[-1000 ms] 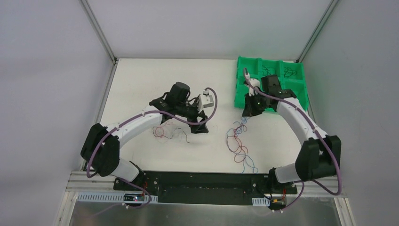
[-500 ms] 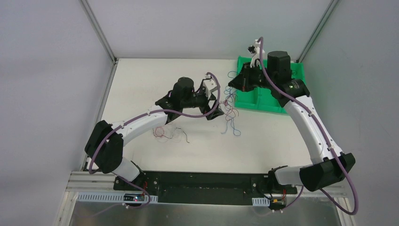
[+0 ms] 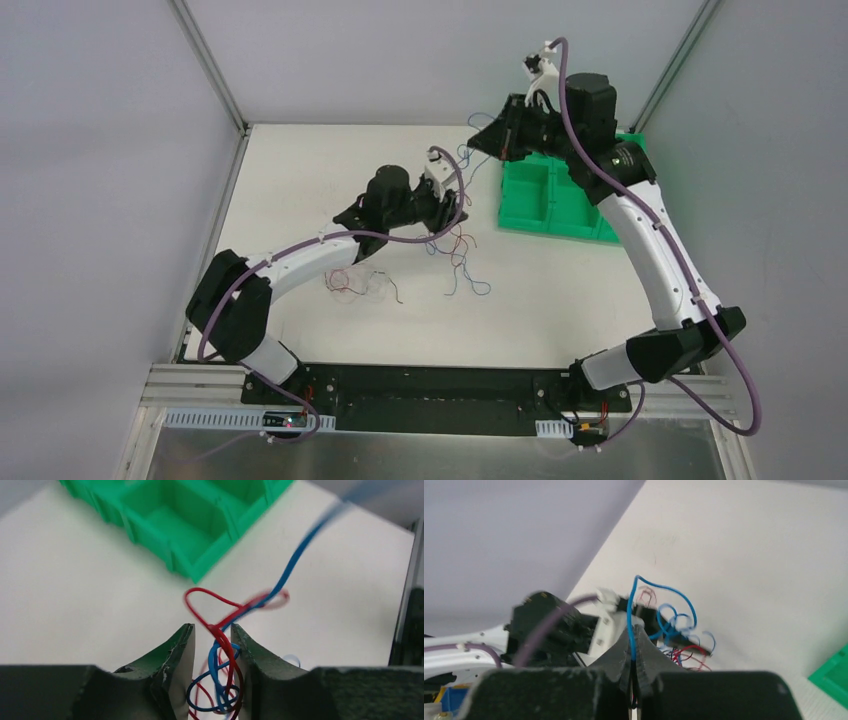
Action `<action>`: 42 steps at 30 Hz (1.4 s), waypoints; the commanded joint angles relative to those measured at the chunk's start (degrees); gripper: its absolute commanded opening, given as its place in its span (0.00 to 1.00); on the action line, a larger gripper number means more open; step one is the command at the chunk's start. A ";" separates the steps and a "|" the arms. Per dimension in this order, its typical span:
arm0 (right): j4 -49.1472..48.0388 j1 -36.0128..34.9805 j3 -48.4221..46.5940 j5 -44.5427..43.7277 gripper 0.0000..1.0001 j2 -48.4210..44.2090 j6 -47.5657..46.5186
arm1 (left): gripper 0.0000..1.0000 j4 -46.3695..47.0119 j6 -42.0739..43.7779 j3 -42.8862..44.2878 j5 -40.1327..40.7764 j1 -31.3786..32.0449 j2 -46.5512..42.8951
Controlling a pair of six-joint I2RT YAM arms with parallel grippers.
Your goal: Untangle the cables
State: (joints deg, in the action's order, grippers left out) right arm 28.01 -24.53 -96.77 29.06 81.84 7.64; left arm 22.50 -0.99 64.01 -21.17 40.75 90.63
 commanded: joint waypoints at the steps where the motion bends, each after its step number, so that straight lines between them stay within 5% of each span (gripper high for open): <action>1: -3.87 2.13 -12.85 -1.42 0.00 2.00 2.88 | 0.31 -9.41 -0.23 -11.30 -7.74 -3.87 -5.89; 11: -6.62 10.33 -29.42 -1.56 0.00 8.99 4.16 | 0.26 -27.75 6.98 -22.92 -12.77 -9.82 -15.60; 17: -7.55 14.70 -37.12 -2.36 0.00 13.78 5.36 | 0.07 -30.81 6.08 -24.54 -12.82 -11.72 -17.37; 21: -8.03 15.64 -35.72 -3.12 0.00 14.27 3.23 | 0.06 -32.06 6.35 -24.92 -12.58 -12.01 -20.26; 31: -11.94 19.46 -16.62 -7.03 0.00 12.91 -10.02 | 0.20 -38.29 7.09 -18.76 -14.90 -12.01 -22.87; 38: -18.62 20.23 -11.18 -13.14 0.00 19.59 -18.51 | 0.66 -42.30 6.90 -13.28 -17.05 -12.01 -21.39; 42: -21.63 20.53 -13.85 -16.86 0.00 27.82 -22.24 | 0.73 -43.77 6.63 -11.72 -16.57 -12.01 -21.19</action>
State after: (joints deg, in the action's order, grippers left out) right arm 13.04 -4.47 -108.12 17.08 103.79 -8.54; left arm -18.35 5.41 49.47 -36.01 29.12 69.28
